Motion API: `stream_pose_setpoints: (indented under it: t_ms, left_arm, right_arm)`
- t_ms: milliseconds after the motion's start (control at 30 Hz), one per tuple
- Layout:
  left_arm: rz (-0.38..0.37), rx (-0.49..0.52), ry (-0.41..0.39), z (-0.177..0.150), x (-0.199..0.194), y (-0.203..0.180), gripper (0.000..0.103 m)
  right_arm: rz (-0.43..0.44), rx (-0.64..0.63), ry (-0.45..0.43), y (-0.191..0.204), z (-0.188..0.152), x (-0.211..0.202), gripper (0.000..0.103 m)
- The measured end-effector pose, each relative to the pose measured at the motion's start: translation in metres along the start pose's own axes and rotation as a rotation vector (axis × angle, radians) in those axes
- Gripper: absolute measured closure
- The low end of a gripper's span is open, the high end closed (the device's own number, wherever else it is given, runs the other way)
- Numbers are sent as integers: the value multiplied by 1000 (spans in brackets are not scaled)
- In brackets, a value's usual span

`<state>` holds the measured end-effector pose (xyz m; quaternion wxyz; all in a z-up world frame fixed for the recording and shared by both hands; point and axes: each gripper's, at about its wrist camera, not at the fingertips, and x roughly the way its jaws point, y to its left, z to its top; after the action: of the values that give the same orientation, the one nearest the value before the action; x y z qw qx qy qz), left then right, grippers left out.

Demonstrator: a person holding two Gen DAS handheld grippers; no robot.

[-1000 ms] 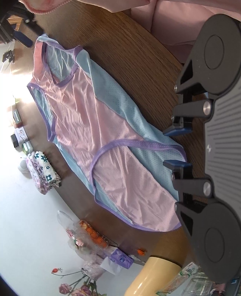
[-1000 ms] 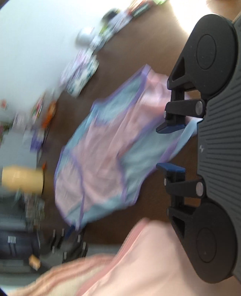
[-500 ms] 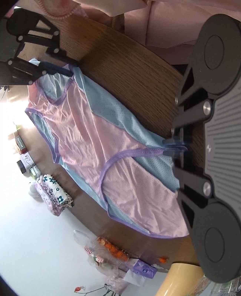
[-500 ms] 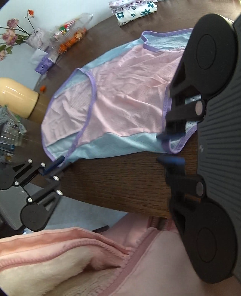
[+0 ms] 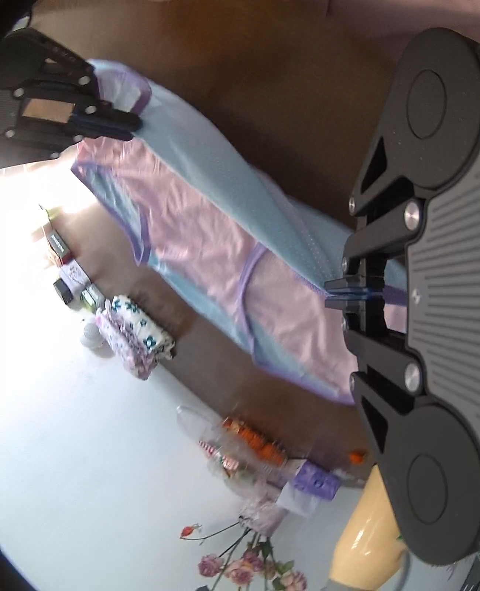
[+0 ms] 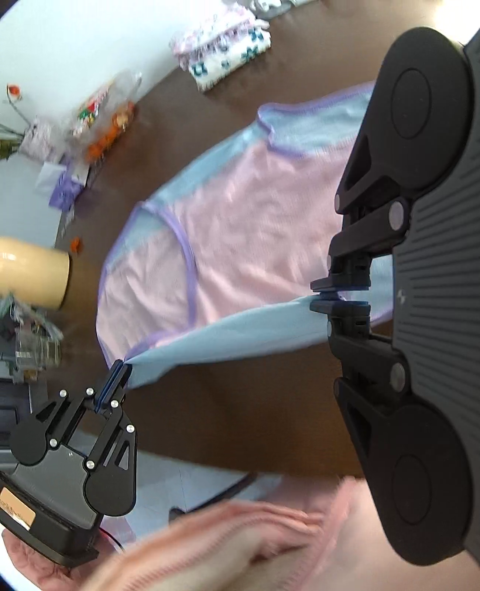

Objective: Fold clothes
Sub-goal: 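Grasp the garment's long edge with both grippers and fold it over lengthwise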

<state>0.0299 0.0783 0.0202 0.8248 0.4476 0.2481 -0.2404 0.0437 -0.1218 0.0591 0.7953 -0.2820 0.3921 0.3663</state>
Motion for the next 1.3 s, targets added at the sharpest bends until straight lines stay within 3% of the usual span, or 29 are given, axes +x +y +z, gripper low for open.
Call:
stream_pose_setpoints:
  t_ms: [133, 333, 600, 767, 833, 900, 1000, 1067, 1133, 1233, 1300]
  left_arm:
    - [-12, 13, 13, 18, 32, 17, 103]
    - [-104, 9, 58, 30, 80, 31, 102]
    - [-185, -38, 98, 29, 110, 40, 98]
    - [-194, -53, 98, 29, 113, 41, 96]
    - [-164, -79, 93, 28, 108, 46, 64]
    - [-115, -149, 63, 24, 95, 57, 58]
    - [-65, -296, 12, 14, 71, 71, 60]
    - [-81, -359, -16, 9, 61, 68, 62]
    - [-130, -383, -31, 7, 57, 56, 84]
    - [-194, -399, -33, 5, 56, 36, 88]
    - [-197, -411, -9, -1, 60, 27, 88]
  right_arm:
    - [-32, 24, 18, -37, 12, 11, 99]
    - [-27, 38, 55, -80, 15, 37, 99]
    - [27, 60, 74, -99, 7, 64, 99]
    - [40, 76, 55, -104, 4, 67, 98]
    - [31, 94, 39, -105, 3, 62, 94]
    - [10, 142, -21, -106, 0, 47, 86]
    - [-20, 222, -129, -105, -3, 21, 69]
    - [-14, 248, -174, -93, -4, 14, 67]
    - [8, 252, -194, -78, -3, 16, 67]
    - [24, 275, -186, -60, -3, 33, 67]
    - [15, 297, -174, -54, -6, 44, 67]
